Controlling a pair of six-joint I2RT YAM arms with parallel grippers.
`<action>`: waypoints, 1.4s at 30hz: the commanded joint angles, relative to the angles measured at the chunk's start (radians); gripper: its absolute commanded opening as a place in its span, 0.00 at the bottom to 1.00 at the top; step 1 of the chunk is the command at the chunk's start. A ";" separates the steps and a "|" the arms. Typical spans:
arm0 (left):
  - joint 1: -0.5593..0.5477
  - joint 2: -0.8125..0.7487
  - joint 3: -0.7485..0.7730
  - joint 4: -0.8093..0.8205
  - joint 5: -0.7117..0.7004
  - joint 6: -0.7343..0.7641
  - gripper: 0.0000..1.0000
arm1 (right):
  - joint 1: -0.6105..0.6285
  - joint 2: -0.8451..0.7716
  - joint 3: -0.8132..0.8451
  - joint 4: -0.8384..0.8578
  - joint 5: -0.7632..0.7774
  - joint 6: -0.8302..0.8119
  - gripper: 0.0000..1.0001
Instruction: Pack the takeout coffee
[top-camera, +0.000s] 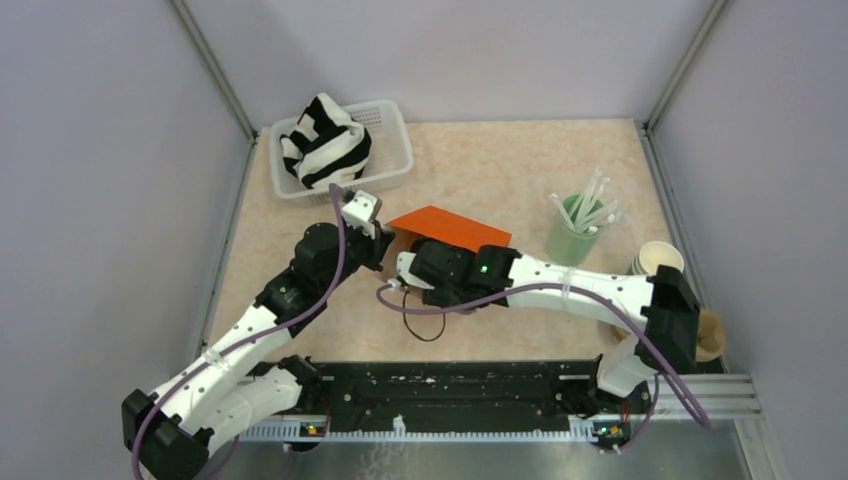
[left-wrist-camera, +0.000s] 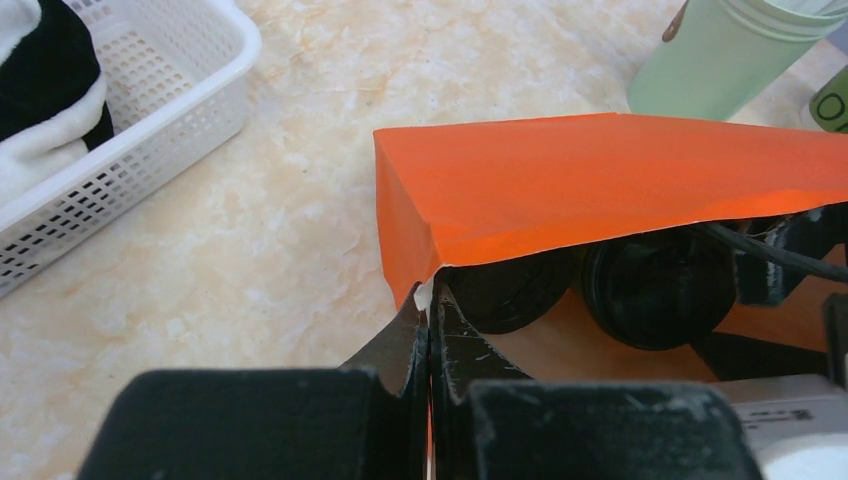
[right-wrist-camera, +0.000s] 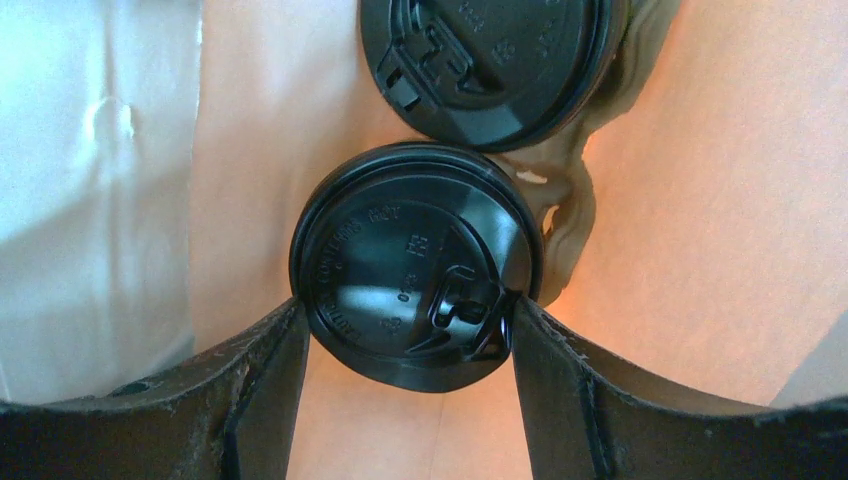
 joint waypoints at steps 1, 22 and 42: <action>0.002 -0.011 0.014 -0.058 0.048 -0.044 0.00 | 0.044 0.069 0.103 -0.087 0.128 0.135 0.38; 0.002 -0.031 0.084 -0.197 0.044 -0.087 0.00 | 0.102 0.090 0.118 -0.106 0.313 0.151 0.38; 0.003 0.002 0.133 -0.226 0.087 -0.075 0.00 | 0.037 -0.016 -0.044 0.139 0.168 -0.204 0.38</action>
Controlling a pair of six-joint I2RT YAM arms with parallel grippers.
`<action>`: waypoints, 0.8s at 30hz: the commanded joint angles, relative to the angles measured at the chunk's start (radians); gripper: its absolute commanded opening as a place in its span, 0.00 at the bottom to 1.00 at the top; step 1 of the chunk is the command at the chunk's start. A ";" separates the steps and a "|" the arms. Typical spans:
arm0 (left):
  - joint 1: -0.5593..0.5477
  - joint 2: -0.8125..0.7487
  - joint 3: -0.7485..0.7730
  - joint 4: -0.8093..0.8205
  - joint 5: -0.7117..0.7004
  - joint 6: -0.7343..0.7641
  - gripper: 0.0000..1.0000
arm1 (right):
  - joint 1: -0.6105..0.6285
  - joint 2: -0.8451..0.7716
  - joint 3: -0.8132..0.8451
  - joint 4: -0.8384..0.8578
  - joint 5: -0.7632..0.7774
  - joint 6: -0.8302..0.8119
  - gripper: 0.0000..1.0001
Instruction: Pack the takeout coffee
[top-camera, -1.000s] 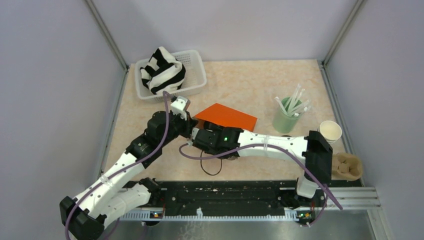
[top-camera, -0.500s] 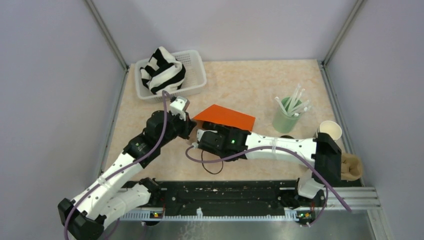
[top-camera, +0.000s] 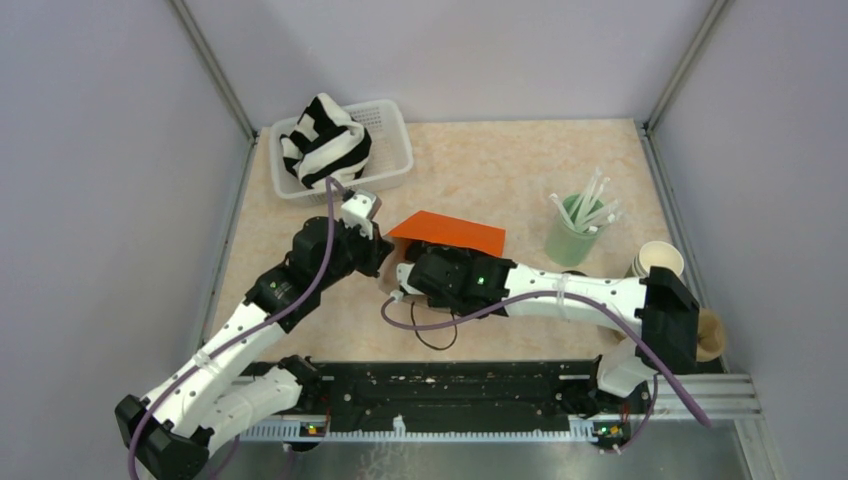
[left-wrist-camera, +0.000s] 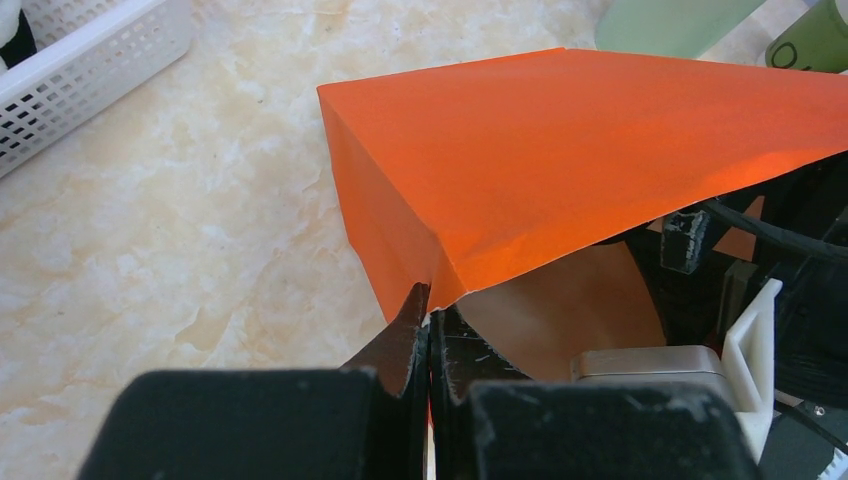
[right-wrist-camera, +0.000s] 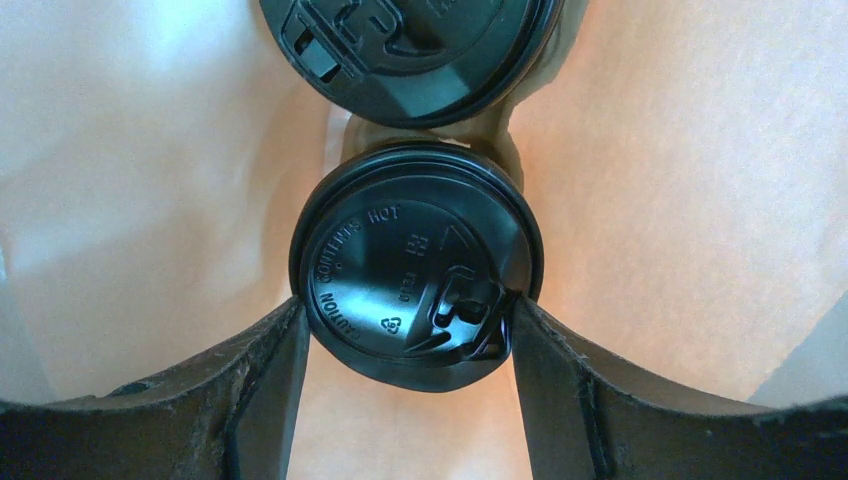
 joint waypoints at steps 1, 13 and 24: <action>0.003 0.006 0.022 0.032 0.019 0.007 0.00 | -0.015 -0.047 0.011 0.076 -0.064 -0.098 0.38; 0.003 0.023 0.040 0.021 0.011 0.025 0.00 | -0.068 -0.067 -0.023 0.090 -0.100 -0.192 0.38; 0.003 0.034 0.073 -0.018 0.029 0.045 0.00 | -0.084 -0.168 -0.100 0.229 -0.071 -0.289 0.38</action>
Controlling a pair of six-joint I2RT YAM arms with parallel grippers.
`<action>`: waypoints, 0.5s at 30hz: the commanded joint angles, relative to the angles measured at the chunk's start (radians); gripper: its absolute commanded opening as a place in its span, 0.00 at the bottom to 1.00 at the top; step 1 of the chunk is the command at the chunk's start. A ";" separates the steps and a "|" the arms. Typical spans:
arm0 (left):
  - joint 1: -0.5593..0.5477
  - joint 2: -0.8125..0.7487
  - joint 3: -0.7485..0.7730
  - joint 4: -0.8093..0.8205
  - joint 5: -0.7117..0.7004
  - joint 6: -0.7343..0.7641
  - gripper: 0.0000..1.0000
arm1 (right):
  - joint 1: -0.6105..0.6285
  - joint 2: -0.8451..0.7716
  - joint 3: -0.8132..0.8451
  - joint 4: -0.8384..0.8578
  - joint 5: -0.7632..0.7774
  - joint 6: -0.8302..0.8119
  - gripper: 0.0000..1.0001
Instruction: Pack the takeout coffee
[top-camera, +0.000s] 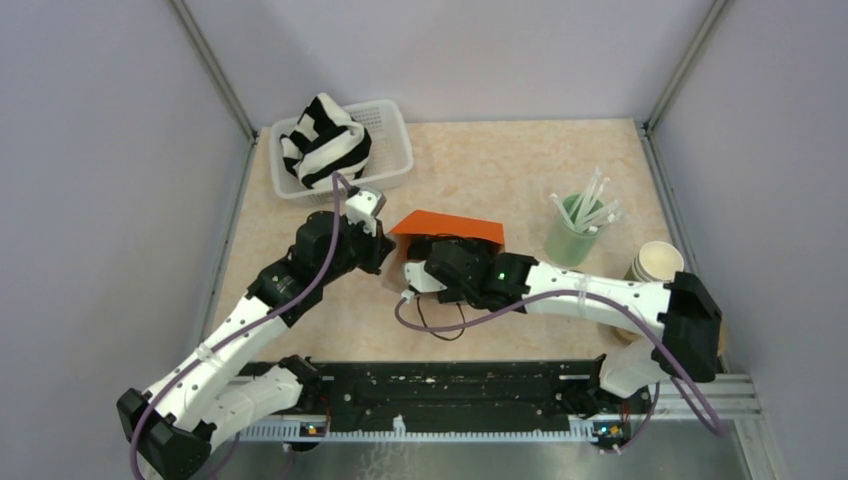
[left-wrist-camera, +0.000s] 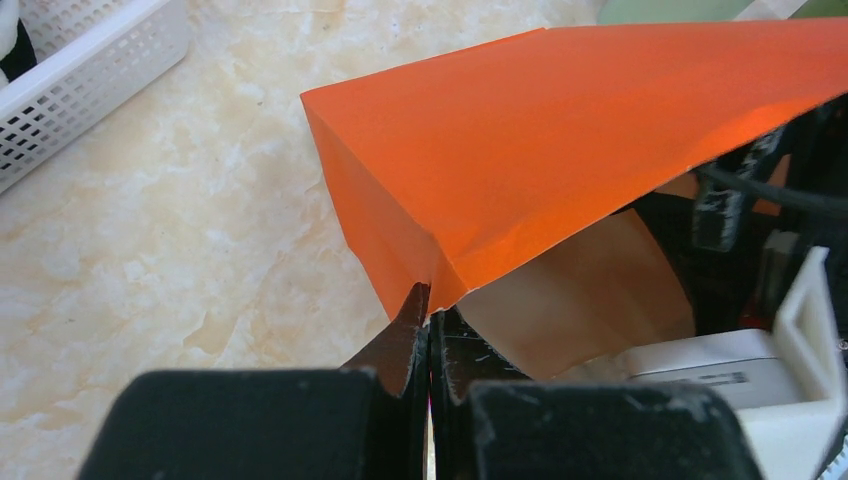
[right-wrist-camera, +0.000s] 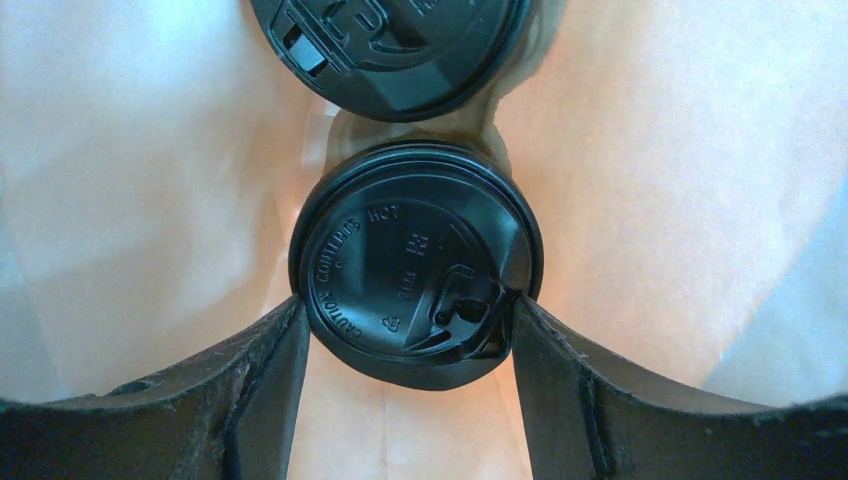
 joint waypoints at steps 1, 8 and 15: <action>0.003 -0.009 0.026 0.013 0.020 0.015 0.00 | -0.022 -0.103 -0.058 0.165 0.014 -0.080 0.38; 0.003 -0.005 0.015 0.024 0.051 0.000 0.00 | -0.072 -0.152 -0.143 0.288 -0.084 -0.113 0.37; 0.003 -0.005 0.022 0.027 0.077 -0.013 0.00 | -0.117 -0.247 -0.264 0.411 -0.144 -0.139 0.37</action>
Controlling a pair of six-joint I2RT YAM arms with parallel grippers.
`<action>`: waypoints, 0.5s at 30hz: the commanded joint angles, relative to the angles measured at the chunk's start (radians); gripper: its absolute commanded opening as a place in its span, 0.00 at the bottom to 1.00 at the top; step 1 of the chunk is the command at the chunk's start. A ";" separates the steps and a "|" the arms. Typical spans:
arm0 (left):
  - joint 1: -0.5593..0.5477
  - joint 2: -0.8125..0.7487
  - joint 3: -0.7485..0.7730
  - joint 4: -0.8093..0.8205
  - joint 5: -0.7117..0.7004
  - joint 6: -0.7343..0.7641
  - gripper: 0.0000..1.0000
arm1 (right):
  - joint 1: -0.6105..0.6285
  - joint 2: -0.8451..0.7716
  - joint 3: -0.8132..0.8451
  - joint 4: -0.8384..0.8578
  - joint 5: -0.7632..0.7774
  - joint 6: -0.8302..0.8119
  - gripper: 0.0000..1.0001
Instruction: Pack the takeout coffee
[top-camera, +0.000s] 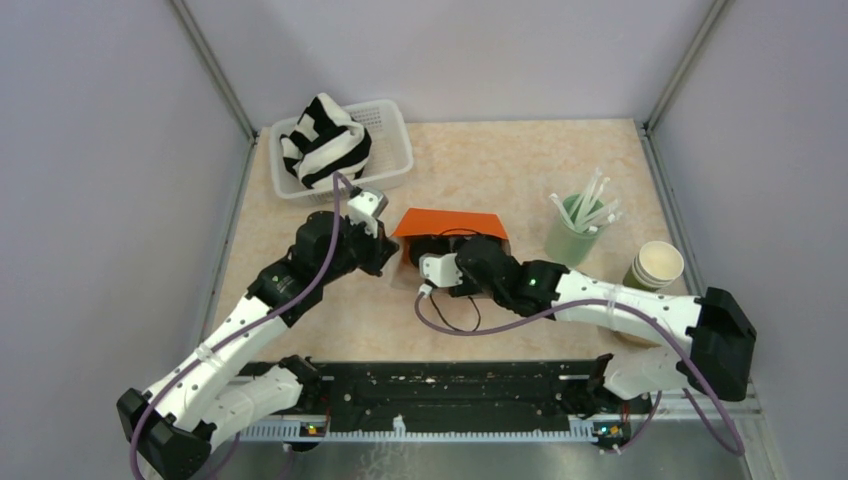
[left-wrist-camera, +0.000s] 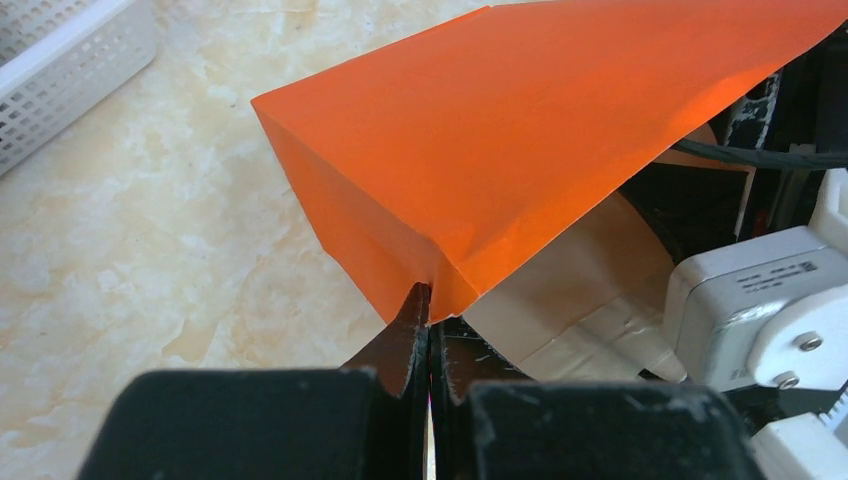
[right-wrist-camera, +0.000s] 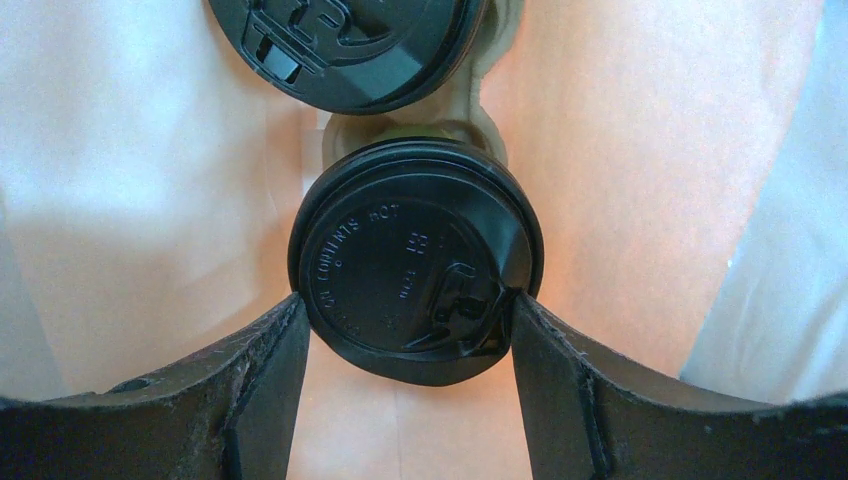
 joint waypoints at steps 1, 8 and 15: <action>0.003 -0.001 0.024 0.024 0.040 -0.019 0.00 | -0.031 -0.087 -0.053 0.146 -0.049 -0.032 0.38; 0.003 0.007 0.020 0.012 0.071 -0.060 0.00 | -0.058 -0.100 -0.056 0.104 -0.062 0.009 0.37; 0.003 0.022 0.054 -0.038 0.045 -0.033 0.00 | -0.058 -0.027 -0.005 0.048 0.014 -0.028 0.36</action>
